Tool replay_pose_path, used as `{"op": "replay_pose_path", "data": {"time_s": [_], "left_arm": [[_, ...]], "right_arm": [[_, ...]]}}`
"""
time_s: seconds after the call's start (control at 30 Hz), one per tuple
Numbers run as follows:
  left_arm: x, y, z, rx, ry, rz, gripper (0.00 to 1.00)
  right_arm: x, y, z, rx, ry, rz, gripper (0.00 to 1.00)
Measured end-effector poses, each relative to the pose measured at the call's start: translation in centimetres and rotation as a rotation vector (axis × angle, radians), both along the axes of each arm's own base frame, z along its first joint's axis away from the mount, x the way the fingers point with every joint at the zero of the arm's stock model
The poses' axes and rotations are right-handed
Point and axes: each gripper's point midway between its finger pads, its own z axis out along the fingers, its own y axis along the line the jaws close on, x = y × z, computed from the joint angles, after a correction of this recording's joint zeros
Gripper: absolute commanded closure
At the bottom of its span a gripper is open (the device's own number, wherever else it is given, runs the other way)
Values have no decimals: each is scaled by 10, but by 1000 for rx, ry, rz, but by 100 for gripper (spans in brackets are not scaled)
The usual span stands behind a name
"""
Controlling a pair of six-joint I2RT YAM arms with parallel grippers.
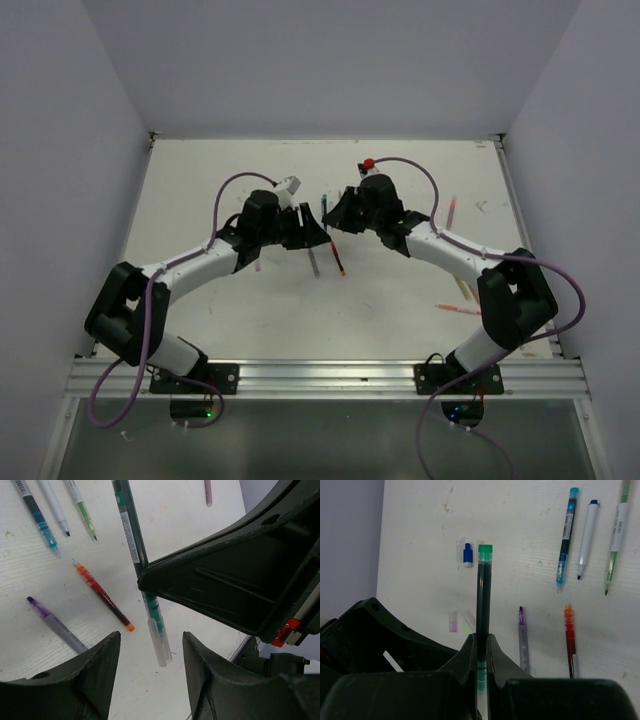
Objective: Open the pen caps
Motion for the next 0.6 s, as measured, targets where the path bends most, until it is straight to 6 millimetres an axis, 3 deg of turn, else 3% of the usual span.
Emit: {"op": "replay_pose_path", "data": {"time_s": [0.2,0.47,0.6], "left_arm": [[-1,-3,-4,-4,11,-13,57],[-5,-8,-7,-18,35,-34,96],[-5,-5,-14,-1,50,-24,100]], "right_arm": [[-1,5,1,14,2,1,100],[-1,6,1,17,3,2,100],[-1,8,-5,13,13,14,83]]}}
